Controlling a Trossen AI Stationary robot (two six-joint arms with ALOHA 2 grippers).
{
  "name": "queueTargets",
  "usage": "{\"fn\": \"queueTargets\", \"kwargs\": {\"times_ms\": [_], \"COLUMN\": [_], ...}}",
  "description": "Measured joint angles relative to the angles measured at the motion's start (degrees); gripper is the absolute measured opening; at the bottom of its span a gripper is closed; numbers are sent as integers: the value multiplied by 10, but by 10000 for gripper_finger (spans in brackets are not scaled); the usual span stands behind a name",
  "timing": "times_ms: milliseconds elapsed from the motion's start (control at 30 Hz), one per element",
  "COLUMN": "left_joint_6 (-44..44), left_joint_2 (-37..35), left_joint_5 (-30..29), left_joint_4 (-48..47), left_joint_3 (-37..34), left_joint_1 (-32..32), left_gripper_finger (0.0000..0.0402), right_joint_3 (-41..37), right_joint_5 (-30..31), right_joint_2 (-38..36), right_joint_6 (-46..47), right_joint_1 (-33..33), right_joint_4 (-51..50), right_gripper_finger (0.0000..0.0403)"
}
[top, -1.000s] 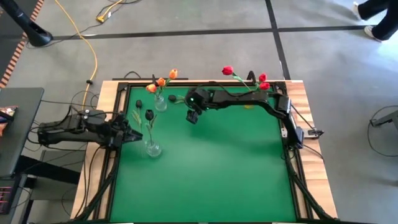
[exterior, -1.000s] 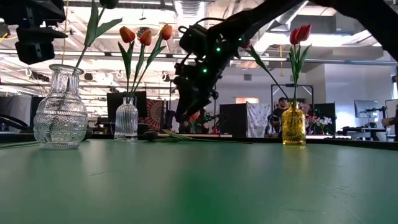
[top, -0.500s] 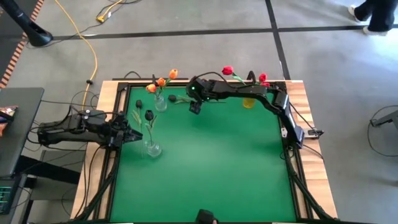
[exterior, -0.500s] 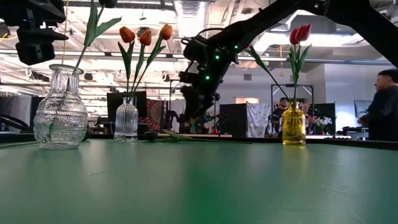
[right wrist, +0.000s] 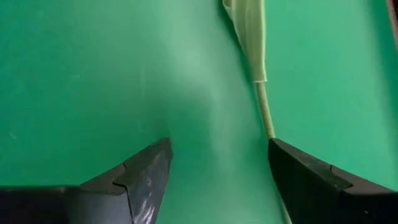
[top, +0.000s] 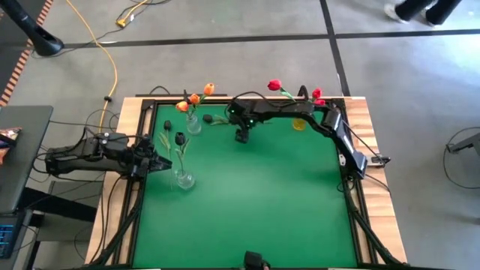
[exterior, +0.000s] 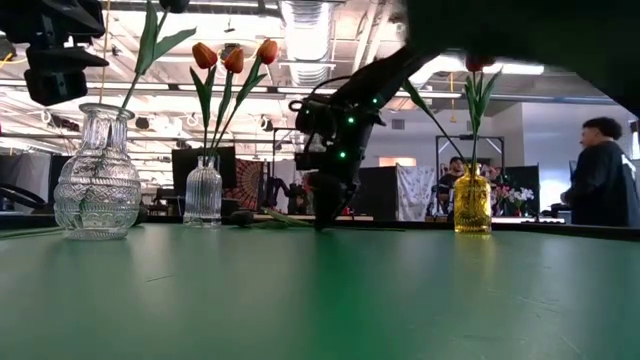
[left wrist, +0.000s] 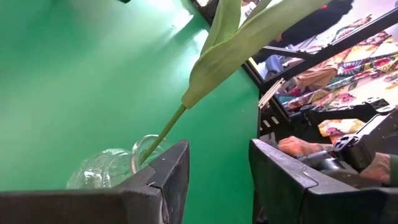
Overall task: Sort flowers into vase by color
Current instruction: Put the right black flower into the bottom transparent vase
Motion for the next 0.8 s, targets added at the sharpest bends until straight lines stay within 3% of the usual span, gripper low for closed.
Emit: {"fn": "queueTargets", "kwargs": {"times_ms": [400,800], "left_joint_6": [0,4], "left_joint_2": [0,0], "left_joint_5": [2,3], "left_joint_4": [-11,-14], "left_joint_3": [0,0], "left_joint_1": [0,0], "left_gripper_finger": [153,153], "right_joint_3": [0,39], "right_joint_5": [-3,-6], "right_joint_2": [3,-4], "right_joint_6": [-53,-43], "right_joint_1": [-8,-17], "right_joint_4": [3,7], "right_gripper_finger": [283,281]}}
